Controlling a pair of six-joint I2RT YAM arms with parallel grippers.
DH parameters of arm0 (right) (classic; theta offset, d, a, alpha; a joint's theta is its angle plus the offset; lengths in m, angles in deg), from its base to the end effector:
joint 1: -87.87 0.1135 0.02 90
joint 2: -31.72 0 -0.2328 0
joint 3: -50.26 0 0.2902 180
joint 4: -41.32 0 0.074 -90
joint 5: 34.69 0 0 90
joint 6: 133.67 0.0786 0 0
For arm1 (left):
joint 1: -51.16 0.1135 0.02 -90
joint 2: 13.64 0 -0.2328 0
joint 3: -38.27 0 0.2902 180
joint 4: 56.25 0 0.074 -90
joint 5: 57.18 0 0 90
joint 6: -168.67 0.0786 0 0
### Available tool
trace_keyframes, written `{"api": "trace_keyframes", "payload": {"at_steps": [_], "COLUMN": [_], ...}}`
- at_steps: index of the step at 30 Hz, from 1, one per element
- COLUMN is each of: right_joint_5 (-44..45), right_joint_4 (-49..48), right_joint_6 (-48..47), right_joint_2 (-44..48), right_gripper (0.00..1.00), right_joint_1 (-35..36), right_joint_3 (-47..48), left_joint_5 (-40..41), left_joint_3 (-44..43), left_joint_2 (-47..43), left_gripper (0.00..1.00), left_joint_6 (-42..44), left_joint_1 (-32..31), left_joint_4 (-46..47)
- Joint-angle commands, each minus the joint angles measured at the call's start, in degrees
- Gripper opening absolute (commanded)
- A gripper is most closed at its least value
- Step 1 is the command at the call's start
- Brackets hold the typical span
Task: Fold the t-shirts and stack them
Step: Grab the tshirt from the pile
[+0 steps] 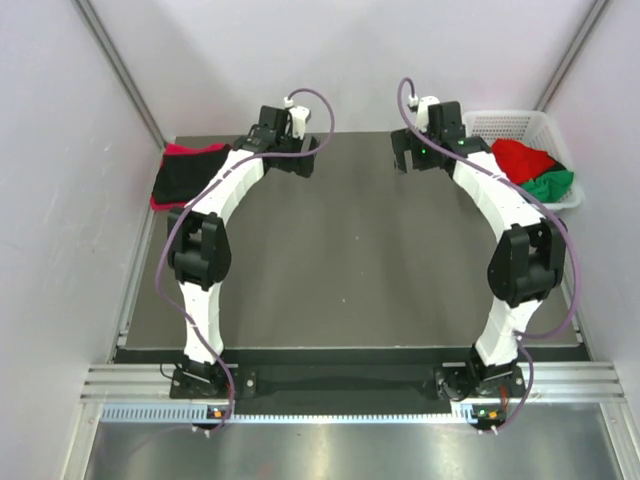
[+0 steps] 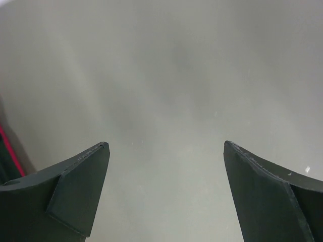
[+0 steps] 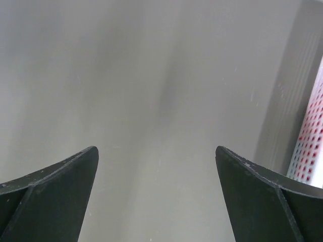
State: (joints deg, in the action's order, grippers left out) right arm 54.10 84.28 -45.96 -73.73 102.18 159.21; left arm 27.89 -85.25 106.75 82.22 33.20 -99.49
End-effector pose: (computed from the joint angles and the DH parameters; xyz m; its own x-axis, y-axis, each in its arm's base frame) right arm 0.4739 0.1226 0.2586 -0.6048 -0.1955 -0.7720 -0.2873 0.9577 -0.0174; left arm 0.5154 -0.1742 0.2320 -0.5888 0.2557 -0.7668 0.4070 0.9134 -0.0079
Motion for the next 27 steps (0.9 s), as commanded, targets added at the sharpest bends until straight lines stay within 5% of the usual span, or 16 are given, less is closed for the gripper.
{"api": "trace_keyframes", "payload": {"at_steps": [1, 5, 12, 16, 27], "right_joint_5": [-2.28, -6.23, -9.16, -9.07, -8.64], "right_joint_4": [1.93, 4.20, 7.73, 8.70, 15.99], "right_joint_6": [0.45, -3.51, -6.50, -10.01, -15.29], "right_joint_2": [-0.64, -1.60, -5.12, -5.99, -10.83], "right_gripper": [1.00, 0.98, 0.73, 0.62, 0.59], "right_joint_1": [-4.87, -12.18, -25.10, -26.96, -28.37], "right_joint_3": [6.52, 12.65, 18.04, 16.54, 15.76], "left_joint_5": [-3.67, -5.79, -9.48, -10.98, -10.01], "left_joint_3": [2.95, 6.56, 7.44, 7.35, 6.56], "left_joint_2": [-4.64, -7.02, -7.46, -7.02, -5.35], "left_gripper": [0.99, 0.99, 0.90, 0.89, 0.89], "left_joint_6": [3.03, 5.75, 8.67, 8.14, 7.26], "left_joint_1": [0.64, 0.64, -0.06, -0.76, -1.29], "left_joint_4": [-1.38, -1.91, -4.90, -4.73, -5.87]}}
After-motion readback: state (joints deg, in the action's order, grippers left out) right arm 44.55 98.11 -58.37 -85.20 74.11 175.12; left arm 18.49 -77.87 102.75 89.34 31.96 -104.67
